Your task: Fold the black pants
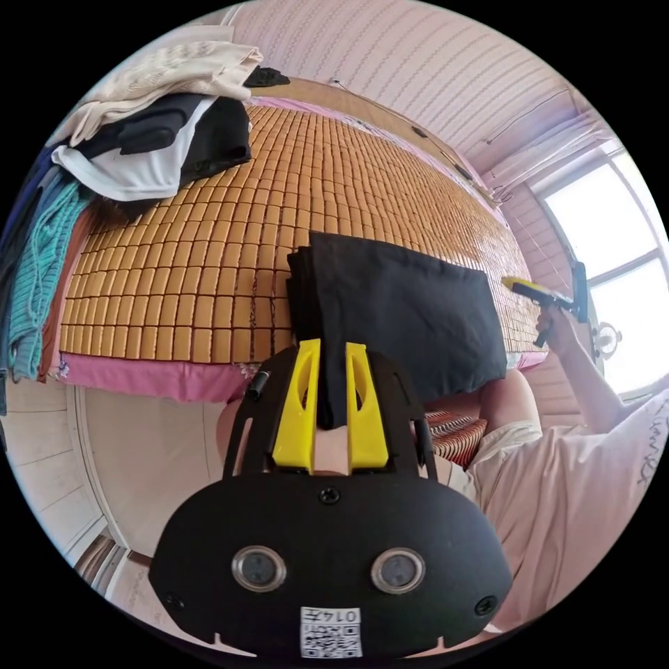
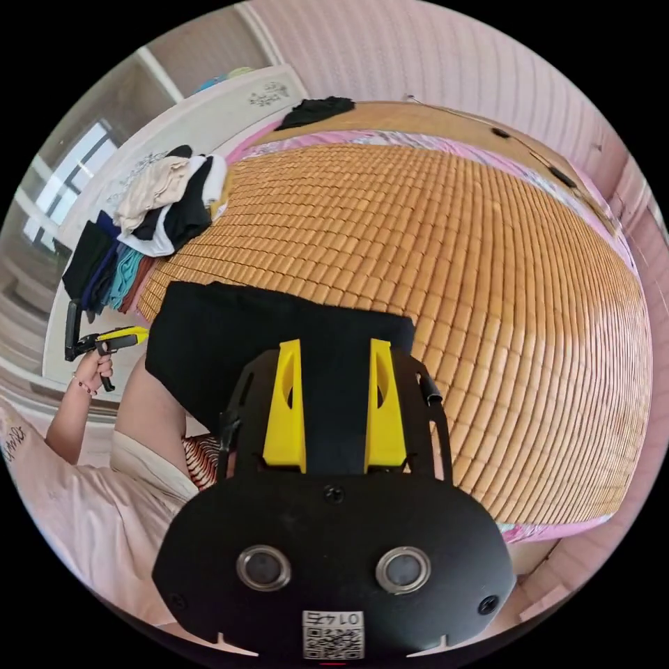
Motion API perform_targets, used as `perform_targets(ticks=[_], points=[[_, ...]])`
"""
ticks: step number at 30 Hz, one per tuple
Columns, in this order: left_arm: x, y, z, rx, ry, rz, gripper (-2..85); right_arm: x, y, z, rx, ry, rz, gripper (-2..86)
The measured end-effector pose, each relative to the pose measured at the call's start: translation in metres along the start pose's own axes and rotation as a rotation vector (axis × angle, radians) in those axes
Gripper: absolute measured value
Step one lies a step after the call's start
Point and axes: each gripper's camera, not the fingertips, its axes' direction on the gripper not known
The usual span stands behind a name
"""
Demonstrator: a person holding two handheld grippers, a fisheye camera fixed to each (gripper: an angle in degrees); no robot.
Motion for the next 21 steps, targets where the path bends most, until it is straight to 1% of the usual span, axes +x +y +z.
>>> perform_targets(ticks=[1,3,5,6,9,11,14,17,20,21], points=[[-0.001,-0.004,0.006,-0.005,-0.008,-0.009,8.0,0.007,0.010,0.001,-0.011,-0.015,0.021,13.1],[-0.002,-0.019,0.032,-0.060,-0.024,-0.043,8.6,0.030,0.039,0.010,-0.090,-0.117,0.131,12.4],[0.001,-0.030,0.048,-0.114,-0.029,-0.064,8.7,0.040,0.052,0.019,-0.158,-0.168,0.181,10.9],[0.005,-0.036,0.053,-0.127,-0.047,-0.044,8.6,0.041,0.055,0.016,-0.142,-0.173,0.173,8.9],[0.014,-0.051,0.069,-0.164,-0.075,-0.006,6.8,0.045,0.050,0.012,-0.173,-0.190,0.139,2.8],[0.022,-0.063,0.076,-0.166,-0.075,0.021,4.8,0.049,0.045,0.008,-0.159,-0.209,0.127,1.8],[0.045,-0.086,0.094,-0.132,-0.156,0.087,3.8,0.055,0.036,-0.003,-0.070,-0.196,0.161,1.1],[0.068,-0.111,0.120,-0.136,-0.245,0.139,4.0,0.050,0.027,-0.017,-0.002,-0.094,0.221,0.8],[0.083,-0.127,0.137,-0.160,-0.301,0.170,4.6,0.026,0.033,-0.030,0.023,0.028,0.156,0.4],[0.085,-0.127,0.142,-0.171,-0.310,0.180,4.8,0.014,0.038,-0.027,-0.009,0.015,0.107,0.1]])
